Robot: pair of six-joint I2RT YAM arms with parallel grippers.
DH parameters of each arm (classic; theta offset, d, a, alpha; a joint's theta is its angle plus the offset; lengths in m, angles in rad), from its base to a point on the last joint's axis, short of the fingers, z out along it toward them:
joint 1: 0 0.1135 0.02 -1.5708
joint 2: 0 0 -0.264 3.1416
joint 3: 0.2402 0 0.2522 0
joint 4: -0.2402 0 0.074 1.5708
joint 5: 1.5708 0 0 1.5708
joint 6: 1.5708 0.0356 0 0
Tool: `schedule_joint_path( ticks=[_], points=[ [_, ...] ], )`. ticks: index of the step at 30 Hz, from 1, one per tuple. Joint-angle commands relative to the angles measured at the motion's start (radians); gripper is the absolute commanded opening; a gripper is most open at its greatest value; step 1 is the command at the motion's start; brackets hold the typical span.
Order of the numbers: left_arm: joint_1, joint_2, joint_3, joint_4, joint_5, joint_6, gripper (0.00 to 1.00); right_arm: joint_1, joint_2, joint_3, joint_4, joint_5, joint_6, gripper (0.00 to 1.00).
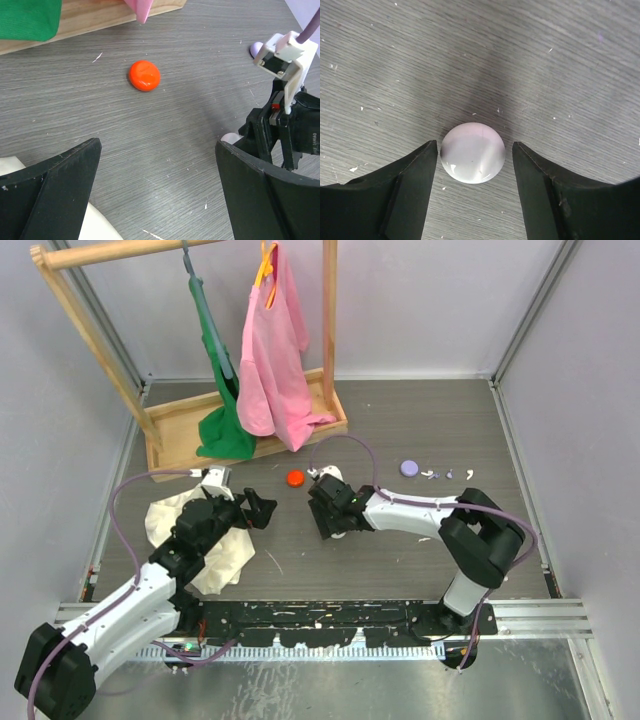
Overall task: Insert the wireless bluetooth earbuds into the charging case
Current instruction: Move the charging case to the center of the board, then pick up the charging case at the center of the board.
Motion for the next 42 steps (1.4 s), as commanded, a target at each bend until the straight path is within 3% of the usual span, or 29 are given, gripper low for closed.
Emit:
schedule_joint_path(
  ticks=[1, 11, 20, 33, 42],
  points=[
    [0.003, 0.003, 0.011, 0.072, 0.027, 0.004, 1.00, 0.012, 0.019, 0.033, -0.005, 0.016, 0.045, 0.66],
    [0.003, 0.042, 0.029, 0.054, 0.084, -0.030, 1.00, 0.016, -0.003, 0.019, 0.001, 0.018, 0.021, 0.54],
    [0.003, 0.099, 0.087, 0.020, 0.187, -0.085, 0.98, 0.027, -0.136, -0.015, 0.039, 0.019, -0.072, 0.51],
    [0.003, 0.179, 0.206, -0.066, 0.430, -0.198, 0.89, 0.149, -0.311, 0.001, 0.107, 0.090, -0.357, 0.51],
    [0.003, 0.119, 0.193, -0.073, 0.520, -0.285, 0.85, 0.232, -0.397, -0.036, 0.214, 0.068, -0.571, 0.52]
  ],
)
